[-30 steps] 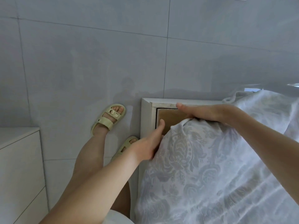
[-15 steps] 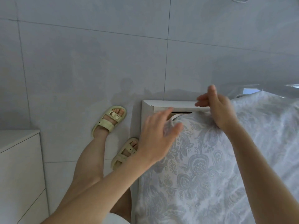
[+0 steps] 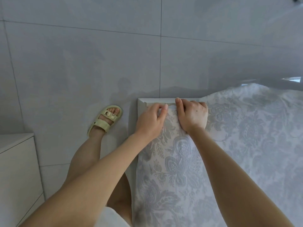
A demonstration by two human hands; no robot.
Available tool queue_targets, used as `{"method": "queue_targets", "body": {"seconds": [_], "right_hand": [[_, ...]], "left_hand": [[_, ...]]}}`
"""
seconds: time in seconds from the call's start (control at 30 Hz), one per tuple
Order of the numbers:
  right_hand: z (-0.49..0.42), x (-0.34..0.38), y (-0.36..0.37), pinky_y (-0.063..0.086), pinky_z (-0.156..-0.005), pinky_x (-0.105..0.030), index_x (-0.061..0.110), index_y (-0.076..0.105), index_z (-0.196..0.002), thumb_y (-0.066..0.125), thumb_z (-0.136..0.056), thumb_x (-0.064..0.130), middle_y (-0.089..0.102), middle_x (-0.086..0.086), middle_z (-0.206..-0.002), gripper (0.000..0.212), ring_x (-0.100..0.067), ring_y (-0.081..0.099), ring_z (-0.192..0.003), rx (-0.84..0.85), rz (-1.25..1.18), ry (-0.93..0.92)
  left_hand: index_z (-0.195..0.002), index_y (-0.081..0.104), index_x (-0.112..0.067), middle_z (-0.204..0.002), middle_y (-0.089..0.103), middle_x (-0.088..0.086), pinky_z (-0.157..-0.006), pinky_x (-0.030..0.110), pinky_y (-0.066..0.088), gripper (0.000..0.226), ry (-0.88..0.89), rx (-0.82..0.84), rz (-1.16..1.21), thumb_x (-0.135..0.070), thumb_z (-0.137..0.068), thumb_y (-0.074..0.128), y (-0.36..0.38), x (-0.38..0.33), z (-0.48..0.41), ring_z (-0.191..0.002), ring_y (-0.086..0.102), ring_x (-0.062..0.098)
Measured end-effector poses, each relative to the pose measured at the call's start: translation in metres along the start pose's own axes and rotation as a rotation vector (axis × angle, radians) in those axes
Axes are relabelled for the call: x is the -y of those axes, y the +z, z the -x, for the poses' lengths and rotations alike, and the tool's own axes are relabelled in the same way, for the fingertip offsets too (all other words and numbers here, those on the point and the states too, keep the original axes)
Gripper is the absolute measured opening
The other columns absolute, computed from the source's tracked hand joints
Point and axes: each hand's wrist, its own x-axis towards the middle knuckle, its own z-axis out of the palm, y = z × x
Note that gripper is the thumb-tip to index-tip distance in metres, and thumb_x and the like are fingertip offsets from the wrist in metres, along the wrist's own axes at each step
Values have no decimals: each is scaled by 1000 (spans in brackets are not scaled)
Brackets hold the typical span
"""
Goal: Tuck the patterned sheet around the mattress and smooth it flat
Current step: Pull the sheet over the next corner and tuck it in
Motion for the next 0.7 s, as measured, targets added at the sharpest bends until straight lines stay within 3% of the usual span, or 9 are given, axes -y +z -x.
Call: {"method": "queue_targets", "body": {"seconds": [0.1, 0.17, 0.27, 0.33, 0.37, 0.43, 0.5, 0.6, 0.7], "right_hand": [[-1, 0, -4, 35, -78, -36, 23, 47, -59, 13, -92, 51, 50, 1, -52, 54, -20, 43, -54, 95, 29, -10], [2, 0, -12, 34, -83, -37, 22, 50, -64, 20, -94, 46, 47, 4, -54, 49, -21, 46, -60, 85, -14, -13], [20, 11, -30, 34, -86, -36, 16, 65, -76, 37, -96, 33, 61, 2, -65, 38, -24, 59, -71, -203, -111, -87], [47, 28, -43, 34, -85, -33, 14, 69, -83, 44, -94, 26, 70, 2, -79, 29, -22, 63, -79, -347, -163, -281], [63, 37, -46, 35, -87, -33, 15, 70, -82, 46, -93, 23, 71, 3, -83, 27, -20, 63, -81, -315, -179, -432], [97, 55, -42, 34, -96, -35, 16, 70, -81, 45, -93, 24, 70, 6, -82, 29, -17, 62, -83, -83, -144, -713], [126, 65, -26, 30, -103, -38, 18, 70, -79, 36, -94, 30, 68, 6, -77, 39, -18, 62, -81, 186, 41, -904], [144, 76, 1, 30, -106, -43, 20, 71, -82, 25, -92, 35, 69, 5, -77, 50, -22, 62, -84, 483, 369, -1009], [150, 88, 16, 30, -101, -38, 22, 67, -99, 20, -95, 40, 68, 4, -97, 51, -21, 57, -100, 662, 612, -1063]], "left_hand": [[-95, 57, -11, -77, 51, -7, -64, 23, 31, 34, 26, -179, 34, -33, -101, 31, -18, 6, 21, -72, 49, 11], [-80, 51, -13, -69, 47, -5, -57, 25, 27, 33, -65, -273, 69, -29, -101, 32, -29, 26, 49, -64, 43, 9], [-73, 53, -13, -70, 52, -1, -68, 29, 42, 37, -374, -210, 346, -28, -101, 34, -30, 67, 100, -67, 49, 13], [-72, 58, -14, -73, 58, 4, -76, 37, 47, 39, -532, -129, 496, -26, -101, 35, -17, 92, 131, -76, 55, 22], [-74, 60, -15, -78, 61, 5, -80, 37, 47, 38, -583, -72, 515, -26, -101, 36, -7, 101, 145, -83, 57, 24], [-79, 64, -23, -95, 64, 1, -92, 36, 46, 31, -653, 59, 499, -27, -99, 40, 15, 121, 171, -98, 58, 20], [-83, 66, -28, -102, 62, -8, -89, 27, 42, 26, -689, 163, 530, -18, -94, 44, 31, 134, 194, -102, 55, 12], [-85, 64, -22, -93, 61, -12, -72, 12, 39, 30, -712, 280, 638, -6, -91, 40, 50, 145, 219, -86, 53, 0], [-94, 66, -17, -96, 68, 1, -83, 27, 48, 31, -672, 312, 718, -28, -91, 37, 68, 148, 235, -90, 62, 16]]}}
